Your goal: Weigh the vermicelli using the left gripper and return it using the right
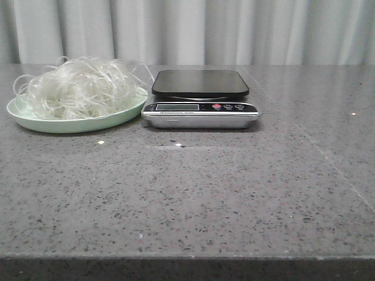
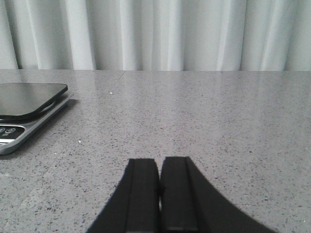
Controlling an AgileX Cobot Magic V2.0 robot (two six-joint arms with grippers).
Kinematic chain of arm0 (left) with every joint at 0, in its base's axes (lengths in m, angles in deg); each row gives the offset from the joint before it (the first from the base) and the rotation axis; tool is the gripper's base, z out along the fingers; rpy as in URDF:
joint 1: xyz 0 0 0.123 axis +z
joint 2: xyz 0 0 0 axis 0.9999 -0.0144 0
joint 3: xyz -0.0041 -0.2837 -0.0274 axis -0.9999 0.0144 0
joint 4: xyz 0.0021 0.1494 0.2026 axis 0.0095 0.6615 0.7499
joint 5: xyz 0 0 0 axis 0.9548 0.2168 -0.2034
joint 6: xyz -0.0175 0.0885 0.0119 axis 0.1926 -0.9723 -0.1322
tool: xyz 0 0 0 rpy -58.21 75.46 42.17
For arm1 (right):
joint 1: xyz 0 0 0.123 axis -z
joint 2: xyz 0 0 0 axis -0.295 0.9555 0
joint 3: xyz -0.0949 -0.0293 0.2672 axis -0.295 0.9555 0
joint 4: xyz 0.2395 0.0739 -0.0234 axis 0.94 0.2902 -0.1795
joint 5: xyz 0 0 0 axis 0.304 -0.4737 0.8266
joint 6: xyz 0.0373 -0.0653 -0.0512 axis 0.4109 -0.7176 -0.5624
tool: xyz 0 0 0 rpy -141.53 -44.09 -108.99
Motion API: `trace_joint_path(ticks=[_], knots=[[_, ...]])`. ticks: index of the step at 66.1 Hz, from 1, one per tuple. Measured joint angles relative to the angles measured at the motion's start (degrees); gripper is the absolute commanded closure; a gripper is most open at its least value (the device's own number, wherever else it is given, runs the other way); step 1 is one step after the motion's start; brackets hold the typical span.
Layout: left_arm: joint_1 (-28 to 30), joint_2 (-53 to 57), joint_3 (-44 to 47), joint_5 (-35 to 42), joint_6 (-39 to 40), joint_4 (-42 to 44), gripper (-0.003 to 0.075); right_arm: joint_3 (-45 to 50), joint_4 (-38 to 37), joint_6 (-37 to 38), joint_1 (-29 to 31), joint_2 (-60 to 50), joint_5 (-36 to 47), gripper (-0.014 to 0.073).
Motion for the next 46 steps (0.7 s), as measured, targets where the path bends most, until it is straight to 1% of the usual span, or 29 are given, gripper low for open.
trace_joint_path(ticks=[6,12,13,14,20,23,37,42,45,46], knots=[[0.00,-0.94,-7.78,-7.05,0.00,-0.13,0.0594,0.00,0.00,0.00,0.00,0.00,0.00,0.0428],[0.00,-5.06,-16.62,-16.81,0.00,-0.13,0.0594,0.00,0.00,0.00,0.00,0.00,0.00,0.0428],[0.00,-6.08,-18.34,-19.44,0.00,-0.24,0.0594,0.00,0.00,0.00,0.00,0.00,0.00,0.0428],[0.00,-6.08,-18.89,-19.95,0.00,-0.23,0.0594,0.00,0.00,0.00,0.00,0.00,0.00,0.0428],[0.00,-10.95,-24.91,-31.25,0.00,-0.63,0.0594,0.00,0.00,0.00,0.00,0.00,-0.10,0.0428],[0.00,-12.84,-26.31,-34.58,0.00,-0.63,0.0594,0.00,0.00,0.00,0.00,0.00,-0.10,0.0428],[0.00,-18.65,-25.66,-40.81,0.00,-1.06,0.0590,0.00,0.00,0.00,0.00,0.00,-0.10,0.0428],[0.00,-20.28,-25.66,-41.63,0.00,-1.88,0.0553,0.00,0.00,0.00,0.00,0.00,-0.10,0.0428],[-0.22,-21.17,-25.66,-42.07,0.00,-2.62,0.0505,0.00,0.00,0.00,0.00,0.00,-0.10,0.0428],[-0.33,-21.62,-25.80,-42.27,0.00,-2.87,0.0477,0.00,0.00,0.00,0.00,0.00,-0.10,0.0428]])
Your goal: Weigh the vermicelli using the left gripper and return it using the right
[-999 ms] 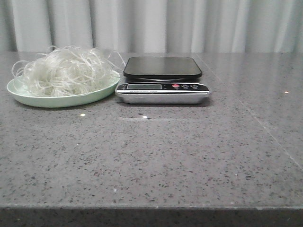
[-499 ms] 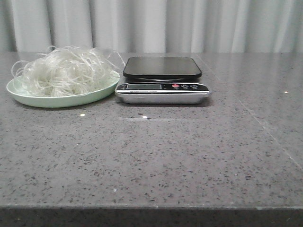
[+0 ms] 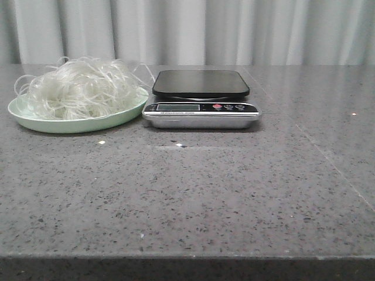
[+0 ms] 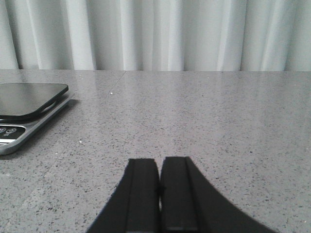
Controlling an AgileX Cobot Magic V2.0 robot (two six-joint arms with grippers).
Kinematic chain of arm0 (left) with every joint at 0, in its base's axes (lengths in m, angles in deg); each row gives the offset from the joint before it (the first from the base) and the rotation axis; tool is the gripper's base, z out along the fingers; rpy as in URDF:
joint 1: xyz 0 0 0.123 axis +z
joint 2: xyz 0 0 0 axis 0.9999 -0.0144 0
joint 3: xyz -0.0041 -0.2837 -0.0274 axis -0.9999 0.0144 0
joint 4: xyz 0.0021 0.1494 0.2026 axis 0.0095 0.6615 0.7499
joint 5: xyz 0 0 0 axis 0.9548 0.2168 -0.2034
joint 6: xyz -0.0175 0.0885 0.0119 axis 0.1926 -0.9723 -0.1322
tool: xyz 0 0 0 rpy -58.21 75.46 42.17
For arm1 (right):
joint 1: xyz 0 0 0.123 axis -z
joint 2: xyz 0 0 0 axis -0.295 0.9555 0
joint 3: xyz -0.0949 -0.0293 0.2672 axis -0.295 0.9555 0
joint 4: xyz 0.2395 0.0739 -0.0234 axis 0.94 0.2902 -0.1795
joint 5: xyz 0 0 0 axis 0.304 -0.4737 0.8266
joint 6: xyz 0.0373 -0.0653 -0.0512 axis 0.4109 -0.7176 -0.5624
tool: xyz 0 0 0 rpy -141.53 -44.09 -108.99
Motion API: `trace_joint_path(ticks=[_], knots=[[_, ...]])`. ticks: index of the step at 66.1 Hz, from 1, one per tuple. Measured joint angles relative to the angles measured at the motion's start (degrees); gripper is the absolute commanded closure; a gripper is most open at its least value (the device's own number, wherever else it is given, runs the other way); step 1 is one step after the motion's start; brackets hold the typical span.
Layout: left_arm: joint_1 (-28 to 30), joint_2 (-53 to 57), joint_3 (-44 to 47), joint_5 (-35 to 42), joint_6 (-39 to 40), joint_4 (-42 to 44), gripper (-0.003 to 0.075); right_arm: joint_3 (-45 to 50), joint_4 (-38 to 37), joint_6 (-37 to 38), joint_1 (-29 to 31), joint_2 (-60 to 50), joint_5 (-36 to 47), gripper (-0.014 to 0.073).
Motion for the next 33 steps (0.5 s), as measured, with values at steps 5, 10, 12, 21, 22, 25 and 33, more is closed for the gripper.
trace_joint_path(ticks=[5,10,12,21,22,25,33], knots=[[-1.66,-1.87,-1.06,-0.93,0.00,-0.78,0.0352,0.00,0.00,0.00,0.00,0.00,0.00,0.0428],[-4.41,-4.12,-2.70,-1.73,-0.10,-1.00,0.0210,0.00,0.00,0.00,0.00,0.00,0.00,0.0428],[-5.15,-5.08,-3.29,-2.00,-0.10,-1.00,0.0164,0.00,0.00,0.00,0.00,0.00,0.00,0.0428],[-9.88,-11.75,-6.72,-3.10,-0.10,-1.00,0.0056,0.00,0.00,0.00,0.00,0.00,0.00,0.0428],[-10.10,-12.16,-7.16,-3.24,-0.10,-1.00,0.0057,0.00,0.00,0.00,0.00,0.00,0.00,0.0428],[-11.71,-15.73,-8.89,-3.79,-0.10,-1.00,0.0060,0.00,0.00,0.00,0.00,0.00,0.00,0.0428],[-14.76,-24.41,-14.31,-5.84,-0.10,-1.00,0.0060,0.00,0.00,0.00,0.00,0.00,0.00,0.0428]])
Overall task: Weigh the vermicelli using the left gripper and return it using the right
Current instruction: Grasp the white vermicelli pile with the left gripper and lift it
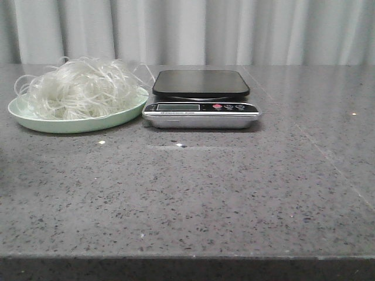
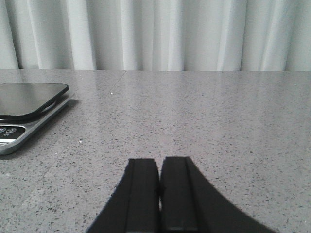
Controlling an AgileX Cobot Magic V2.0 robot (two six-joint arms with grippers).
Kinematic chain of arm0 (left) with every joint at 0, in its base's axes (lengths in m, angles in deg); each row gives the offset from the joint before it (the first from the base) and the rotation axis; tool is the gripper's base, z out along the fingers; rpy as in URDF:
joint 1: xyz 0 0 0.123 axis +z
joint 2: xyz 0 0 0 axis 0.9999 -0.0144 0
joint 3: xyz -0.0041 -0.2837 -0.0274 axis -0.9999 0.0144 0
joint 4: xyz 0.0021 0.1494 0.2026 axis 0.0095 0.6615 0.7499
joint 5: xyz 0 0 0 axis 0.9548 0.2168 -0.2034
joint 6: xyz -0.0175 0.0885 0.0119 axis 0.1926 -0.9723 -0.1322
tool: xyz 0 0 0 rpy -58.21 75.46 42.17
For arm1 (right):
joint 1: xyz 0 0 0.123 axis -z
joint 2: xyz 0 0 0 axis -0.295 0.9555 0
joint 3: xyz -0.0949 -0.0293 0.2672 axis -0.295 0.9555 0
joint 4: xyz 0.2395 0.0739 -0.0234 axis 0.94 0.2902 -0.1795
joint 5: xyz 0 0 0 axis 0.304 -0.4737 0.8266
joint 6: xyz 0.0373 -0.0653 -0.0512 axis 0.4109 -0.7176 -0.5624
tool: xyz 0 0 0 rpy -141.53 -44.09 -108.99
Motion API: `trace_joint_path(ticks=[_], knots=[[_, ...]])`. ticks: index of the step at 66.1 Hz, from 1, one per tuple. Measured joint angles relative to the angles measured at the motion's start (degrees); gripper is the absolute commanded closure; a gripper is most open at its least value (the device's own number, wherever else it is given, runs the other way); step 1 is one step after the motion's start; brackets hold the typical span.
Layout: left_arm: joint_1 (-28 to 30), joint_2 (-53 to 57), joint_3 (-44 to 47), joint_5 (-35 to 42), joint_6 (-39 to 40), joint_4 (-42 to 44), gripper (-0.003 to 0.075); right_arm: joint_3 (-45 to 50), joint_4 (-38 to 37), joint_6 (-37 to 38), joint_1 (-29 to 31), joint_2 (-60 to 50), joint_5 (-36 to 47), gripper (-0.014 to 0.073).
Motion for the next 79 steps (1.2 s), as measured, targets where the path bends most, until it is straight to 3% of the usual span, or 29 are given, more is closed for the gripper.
trace_joint_path(ticks=[20,34,57,63,79], knots=[[-6.69,-22.25,-18.03,-10.12,-0.12,0.11,0.0060,0.00,0.00,0.00,0.00,0.00,0.00,0.0428],[-7.27,-36.25,-29.35,-17.71,-0.12,1.38,0.0061,0.00,0.00,0.00,0.00,0.00,0.00,0.0428],[-7.27,-48.82,-37.21,-24.53,2.08,4.87,0.0085,0.00,0.00,0.00,0.00,0.00,0.00,0.0428],[-7.27,-50.78,-37.76,-25.51,2.66,5.73,0.0163,0.00,0.00,0.00,0.00,0.00,0.00,0.0428],[-7.27,-53.30,-38.20,-27.86,3.24,6.10,0.0573,0.00,0.00,0.00,0.00,0.00,0.00,0.0428]])
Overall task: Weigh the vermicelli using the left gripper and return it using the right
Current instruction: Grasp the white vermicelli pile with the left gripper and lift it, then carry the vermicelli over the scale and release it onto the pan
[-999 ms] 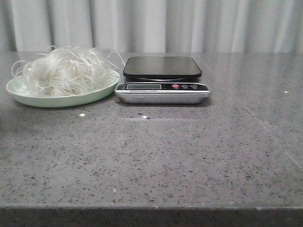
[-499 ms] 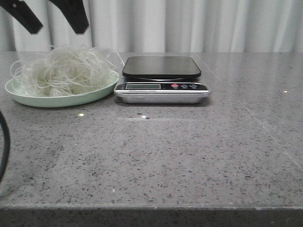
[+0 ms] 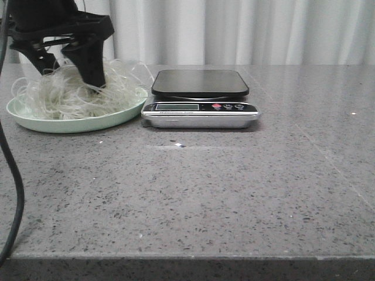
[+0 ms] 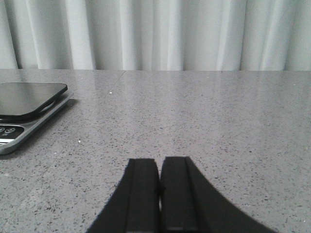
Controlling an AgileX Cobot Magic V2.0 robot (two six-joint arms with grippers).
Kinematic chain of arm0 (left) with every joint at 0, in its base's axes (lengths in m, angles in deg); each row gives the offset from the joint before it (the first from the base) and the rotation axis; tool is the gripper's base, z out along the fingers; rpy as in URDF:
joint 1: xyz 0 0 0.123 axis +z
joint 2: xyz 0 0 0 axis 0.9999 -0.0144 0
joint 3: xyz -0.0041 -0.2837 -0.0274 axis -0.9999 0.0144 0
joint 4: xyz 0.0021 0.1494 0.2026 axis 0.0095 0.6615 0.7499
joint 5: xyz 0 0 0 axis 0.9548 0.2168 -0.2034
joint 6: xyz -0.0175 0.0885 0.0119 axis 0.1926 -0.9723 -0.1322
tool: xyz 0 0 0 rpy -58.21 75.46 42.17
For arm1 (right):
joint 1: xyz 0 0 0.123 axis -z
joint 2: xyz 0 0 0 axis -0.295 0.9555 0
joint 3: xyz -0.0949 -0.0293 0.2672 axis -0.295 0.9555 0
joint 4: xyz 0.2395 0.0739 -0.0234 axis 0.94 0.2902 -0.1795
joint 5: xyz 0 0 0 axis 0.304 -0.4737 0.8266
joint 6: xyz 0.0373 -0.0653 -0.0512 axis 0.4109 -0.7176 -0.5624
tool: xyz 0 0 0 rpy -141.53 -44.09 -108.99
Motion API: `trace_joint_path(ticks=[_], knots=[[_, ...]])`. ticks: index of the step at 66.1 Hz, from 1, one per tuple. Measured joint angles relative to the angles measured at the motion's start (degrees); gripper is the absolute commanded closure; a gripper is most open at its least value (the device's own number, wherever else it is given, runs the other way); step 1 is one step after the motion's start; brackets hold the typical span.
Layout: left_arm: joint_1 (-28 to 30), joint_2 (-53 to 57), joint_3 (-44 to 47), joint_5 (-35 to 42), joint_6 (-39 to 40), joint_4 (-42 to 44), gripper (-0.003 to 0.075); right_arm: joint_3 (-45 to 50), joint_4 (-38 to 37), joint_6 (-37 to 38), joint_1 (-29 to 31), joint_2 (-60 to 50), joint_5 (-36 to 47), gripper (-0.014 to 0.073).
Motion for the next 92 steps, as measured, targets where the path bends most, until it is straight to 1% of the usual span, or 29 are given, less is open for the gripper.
trace_joint_path(ticks=[1,7,18,27,30,33,39,45,56,60,61,62,63,64,65,66,67,68,69,70,71,72,73,74,75,76,77,81,92], knots=[[0.00,-0.16,-0.05,-0.01,0.00,-0.02,0.0609,0.00,0.00,0.00,0.00,0.00,0.00,0.0428],[0.00,-0.41,-0.82,-0.91,-0.79,-0.02,0.0577,0.00,0.00,0.00,0.00,0.00,0.00,0.0428],[0.00,-0.77,-5.21,-4.72,-1.22,0.11,0.0594,0.00,0.00,0.00,0.00,0.00,0.00,0.0428],[0.00,-0.41,-12.79,-6.48,-1.27,-1.31,0.0594,0.00,0.00,0.00,0.00,0.00,0.00,0.0428],[0.00,-0.27,-14.48,-6.48,-1.36,-2.03,0.0594,0.00,0.00,0.00,0.00,0.00,0.00,0.0428],[0.00,-0.02,-17.63,-6.48,-1.66,-4.42,0.0594,0.00,0.00,0.00,0.00,0.00,0.00,0.0428],[-0.30,0.33,-20.94,-5.92,-2.75,-8.95,0.0594,0.00,0.00,0.00,0.00,0.00,0.00,0.0428],[-1.35,0.19,-22.41,-4.98,-3.32,-11.43,0.0594,0.00,0.00,0.00,0.00,0.00,0.00,0.0428],[-4.50,-2.19,-23.16,-2.83,-3.57,-12.33,0.0585,0.00,0.00,0.00,0.00,0.00,0.00,0.0428],[-5.82,-3.47,-23.16,-1.64,-3.66,-12.33,0.0554,0.00,0.00,0.00,0.00,0.00,0.00,0.0428],[-6.44,-4.37,-23.16,-0.96,-3.66,-12.33,0.0523,0.00,0.00,0.00,0.00,0.00,0.00,0.0428],[-6.44,-4.37,-23.16,-0.96,-3.66,-12.33,0.0523,0.00,0.00,0.00,0.00,0.00,0.00,0.0428],[-6.89,-4.87,-23.16,-0.27,-3.66,-12.33,0.0490,0.00,0.00,0.00,0.00,0.00,0.00,0.0428],[-6.89,-4.87,-23.16,-0.27,-3.66,-12.33,0.0490,0.00,0.00,0.00,0.00,0.00,0.00,0.0428],[-7.52,-5.74,-23.16,0.38,-3.71,-12.33,0.0463,0.00,0.00,0.00,0.00,0.00,0.00,0.0428],[-7.52,-5.74,-23.16,0.38,-3.71,-12.33,0.0463,0.00,0.00,0.00,0.00,0.00,0.00,0.0428],[-7.96,-6.42,-23.16,1.04,-3.71,-12.44,0.0413,0.00,0.00,0.00,0.00,0.00,0.00,0.0428],[-7.96,-6.42,-23.16,1.04,-3.71,-12.44,0.0413,0.00,0.00,0.00,0.00,0.00,0.00,0.0428],[-8.41,-6.89,-23.16,1.32,-3.71,-12.56,0.0381,0.00,0.00,0.00,0.00,0.00,0.00,0.0428],[-8.41,-6.89,-23.16,1.32,-3.71,-12.56,0.0381,0.00,0.00,0.00,0.00,0.00,0.00,0.0428],[-8.80,-7.67,-23.16,1.49,-3.71,-12.68,0.0330,0.00,0.00,0.00,0.00,0.00,0.00,0.0428],[-8.80,-7.67,-23.16,1.49,-3.71,-12.68,0.0330,0.00,0.00,0.00,0.00,0.00,0.00,0.0428],[-9.00,-8.12,-23.16,1.61,-3.71,-12.66,0.0292,0.00,0.00,0.00,0.00,0.00,0.00,0.0428],[-9.13,-8.27,-23.16,1.61,-3.71,-12.69,0.0292,0.00,0.00,0.00,0.00,0.00,0.00,0.0428],[-9.39,-8.81,-23.16,1.74,-3.71,-12.79,0.0267,0.00,0.00,0.00,0.00,0.00,0.00,0.0428],[-9.39,-8.81,-23.16,1.74,-3.71,-12.79,0.0267,0.00,0.00,0.00,0.00,0.00,0.00,0.0428],[-9.63,-9.35,-23.16,1.74,-3.71,-12.79,0.0233,0.00,0.00,0.00,0.00,0.00,0.00,0.0428],[-9.84,-10.26,-23.16,1.74,-3.71,-13.00,0.0204,0.00,0.00,0.00,0.00,0.00,0.00,0.0428],[-10.10,-11.30,-23.71,1.74,-3.71,-13.02,0.0206,0.00,0.00,0.00,0.00,0.00,0.00,0.0428]])
